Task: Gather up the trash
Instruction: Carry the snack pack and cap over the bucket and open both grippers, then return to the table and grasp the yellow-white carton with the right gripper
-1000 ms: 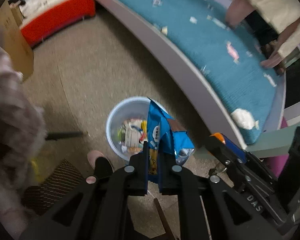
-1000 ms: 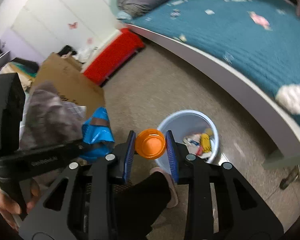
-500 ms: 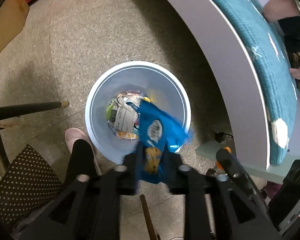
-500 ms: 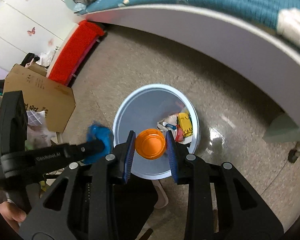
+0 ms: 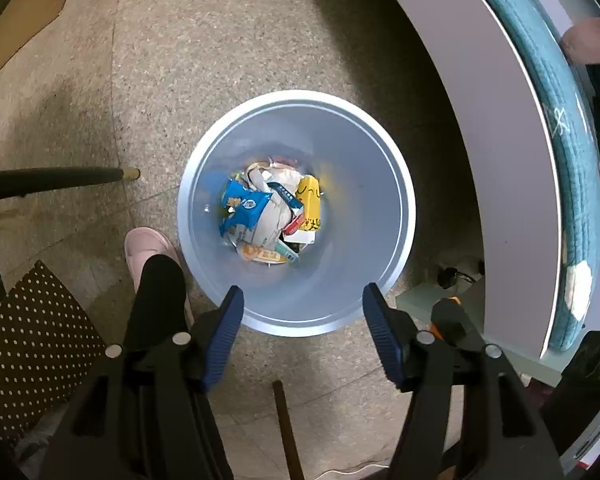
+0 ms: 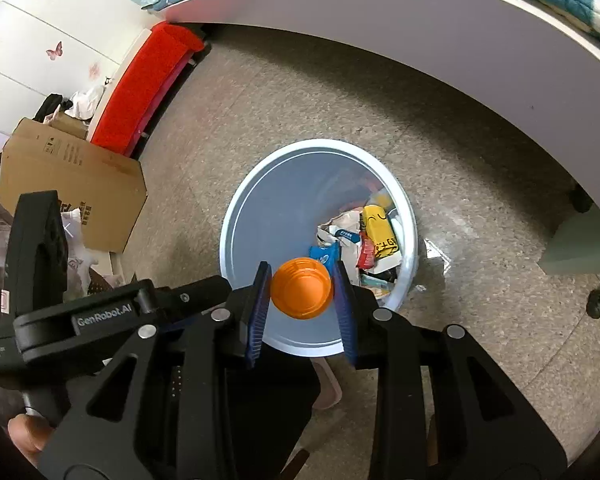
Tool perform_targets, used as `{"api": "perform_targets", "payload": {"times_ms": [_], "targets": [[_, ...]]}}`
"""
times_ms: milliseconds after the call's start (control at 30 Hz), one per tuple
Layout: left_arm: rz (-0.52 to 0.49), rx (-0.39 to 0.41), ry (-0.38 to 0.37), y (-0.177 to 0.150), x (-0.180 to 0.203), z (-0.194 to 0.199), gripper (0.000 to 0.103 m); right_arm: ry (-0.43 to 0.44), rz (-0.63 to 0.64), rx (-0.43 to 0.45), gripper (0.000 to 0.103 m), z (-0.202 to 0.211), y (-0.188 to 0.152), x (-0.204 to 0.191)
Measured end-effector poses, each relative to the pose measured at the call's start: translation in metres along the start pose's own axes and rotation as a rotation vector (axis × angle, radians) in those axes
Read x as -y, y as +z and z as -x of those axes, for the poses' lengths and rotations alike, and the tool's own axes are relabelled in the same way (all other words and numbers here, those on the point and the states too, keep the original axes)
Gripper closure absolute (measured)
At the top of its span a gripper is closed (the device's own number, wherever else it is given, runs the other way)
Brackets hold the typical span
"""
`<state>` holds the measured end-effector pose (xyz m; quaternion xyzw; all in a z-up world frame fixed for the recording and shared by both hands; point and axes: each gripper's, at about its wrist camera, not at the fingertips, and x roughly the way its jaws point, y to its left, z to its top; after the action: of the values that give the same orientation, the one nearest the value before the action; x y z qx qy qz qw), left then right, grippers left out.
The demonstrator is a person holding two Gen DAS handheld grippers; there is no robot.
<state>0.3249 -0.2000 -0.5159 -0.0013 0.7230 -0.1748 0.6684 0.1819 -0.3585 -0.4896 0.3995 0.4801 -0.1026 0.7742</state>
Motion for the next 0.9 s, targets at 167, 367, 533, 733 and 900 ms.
{"api": "perform_targets", "payload": {"times_ms": [167,367,533,733,900], "targets": [[-0.022,0.063,0.053,-0.002,0.002,0.024,0.036,0.021,0.009,0.017,0.072,0.003,0.004,-0.010],[0.001,0.127,0.060,-0.007,-0.001,0.054,0.032,0.037,0.026,0.054,0.047,0.015,0.007,-0.022],[0.002,0.146,0.055,-0.018,0.003,0.070,0.028,0.011,0.066,0.060,0.047,0.036,0.004,-0.027],[-0.048,0.179,0.011,-0.048,0.026,0.104,0.028,-0.014,0.125,0.106,0.046,0.092,-0.005,-0.026],[-0.155,0.264,-0.014,-0.089,0.055,0.158,0.027,0.029,0.196,0.179,0.045,0.163,-0.014,-0.035]]}}
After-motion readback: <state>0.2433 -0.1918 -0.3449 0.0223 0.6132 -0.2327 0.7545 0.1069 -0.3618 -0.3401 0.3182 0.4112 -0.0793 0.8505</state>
